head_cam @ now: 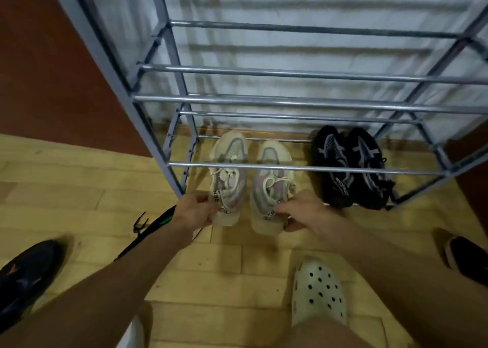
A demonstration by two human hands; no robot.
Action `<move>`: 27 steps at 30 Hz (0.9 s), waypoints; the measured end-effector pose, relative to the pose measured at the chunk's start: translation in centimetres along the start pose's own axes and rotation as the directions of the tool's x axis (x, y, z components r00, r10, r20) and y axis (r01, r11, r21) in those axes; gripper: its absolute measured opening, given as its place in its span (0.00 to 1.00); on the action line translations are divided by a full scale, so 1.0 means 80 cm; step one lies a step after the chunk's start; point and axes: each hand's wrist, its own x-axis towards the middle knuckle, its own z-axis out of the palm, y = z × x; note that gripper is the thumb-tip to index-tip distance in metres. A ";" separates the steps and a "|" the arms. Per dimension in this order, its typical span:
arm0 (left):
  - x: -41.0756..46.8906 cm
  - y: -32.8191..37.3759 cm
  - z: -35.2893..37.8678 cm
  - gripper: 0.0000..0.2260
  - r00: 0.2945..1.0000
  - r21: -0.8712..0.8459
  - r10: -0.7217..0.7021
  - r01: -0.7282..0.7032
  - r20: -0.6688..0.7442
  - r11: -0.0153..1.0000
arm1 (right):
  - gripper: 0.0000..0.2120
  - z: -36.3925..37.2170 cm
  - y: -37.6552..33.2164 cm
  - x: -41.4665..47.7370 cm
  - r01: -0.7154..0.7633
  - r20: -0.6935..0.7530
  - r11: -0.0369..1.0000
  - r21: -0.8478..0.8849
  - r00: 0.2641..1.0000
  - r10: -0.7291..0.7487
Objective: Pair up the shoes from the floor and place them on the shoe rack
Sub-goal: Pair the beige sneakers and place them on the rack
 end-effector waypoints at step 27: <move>0.068 0.004 0.002 0.17 0.996 0.274 0.067 -0.048 -0.060 0.961 | 0.14 0.040 -0.031 0.061 0.112 0.024 0.918 -0.381 0.993 -0.111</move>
